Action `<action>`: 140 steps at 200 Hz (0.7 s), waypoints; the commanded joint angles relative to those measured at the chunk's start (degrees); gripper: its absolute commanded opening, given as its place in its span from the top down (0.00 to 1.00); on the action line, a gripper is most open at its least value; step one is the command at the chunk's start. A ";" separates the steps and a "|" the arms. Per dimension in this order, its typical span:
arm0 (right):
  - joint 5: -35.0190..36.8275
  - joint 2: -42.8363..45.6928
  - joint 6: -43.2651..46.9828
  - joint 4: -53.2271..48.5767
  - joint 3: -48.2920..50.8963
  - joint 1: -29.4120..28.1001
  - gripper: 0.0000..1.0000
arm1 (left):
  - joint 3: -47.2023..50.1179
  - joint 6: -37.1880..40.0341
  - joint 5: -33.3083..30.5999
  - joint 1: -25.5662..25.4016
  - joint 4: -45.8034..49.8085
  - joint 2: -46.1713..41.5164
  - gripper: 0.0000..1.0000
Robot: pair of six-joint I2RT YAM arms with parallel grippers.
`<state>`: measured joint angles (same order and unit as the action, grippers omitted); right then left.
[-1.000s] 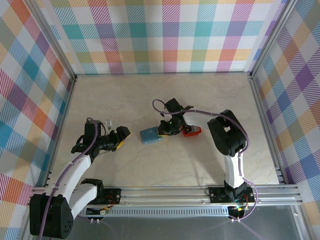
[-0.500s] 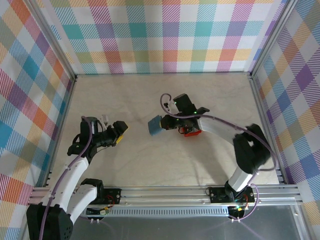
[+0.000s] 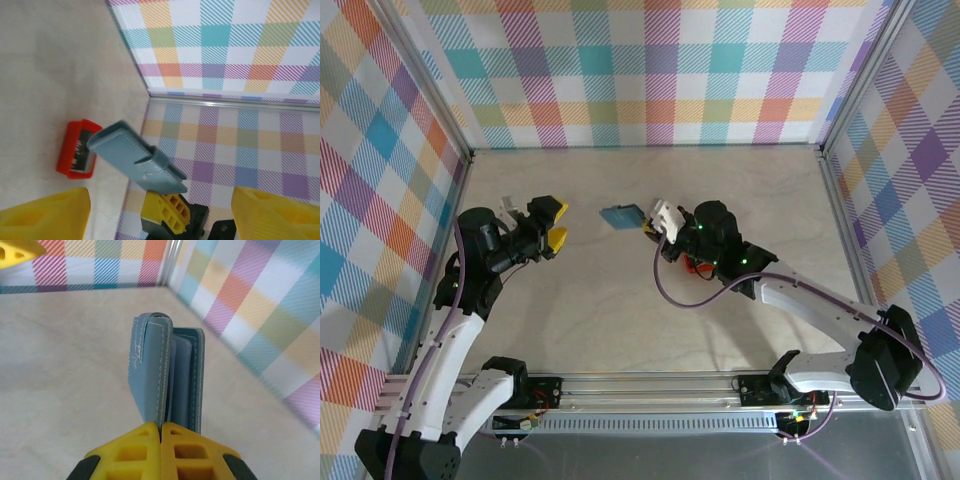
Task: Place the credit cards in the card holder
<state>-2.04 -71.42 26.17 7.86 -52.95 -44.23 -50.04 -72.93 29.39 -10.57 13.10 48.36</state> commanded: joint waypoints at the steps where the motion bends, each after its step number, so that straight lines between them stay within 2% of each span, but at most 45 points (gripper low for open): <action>1: 3.95 2.38 17.03 9.03 0.85 -1.64 1.00 | -3.81 -7.69 2.65 -3.15 0.49 1.91 0.24; 27: 5.14 2.75 25.29 11.59 1.44 -3.76 1.00 | -6.52 -8.47 1.38 -7.23 -1.07 3.56 0.24; 65: 6.05 3.90 30.07 14.73 2.62 -6.93 1.00 | -4.53 -15.39 0.10 -12.49 -12.91 5.41 0.24; 98: 7.32 4.03 31.59 15.99 2.70 -8.88 1.00 | -6.81 -13.52 0.30 -15.30 -8.74 7.10 0.24; 140: 12.54 2.82 36.30 19.44 3.30 -11.30 1.00 | -6.35 -13.74 0.03 -16.06 -5.33 7.25 0.26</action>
<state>10.11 -68.40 58.43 20.36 -50.15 -52.77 -55.40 -84.90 27.33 -25.08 7.03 55.44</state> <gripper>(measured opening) 0.042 0.743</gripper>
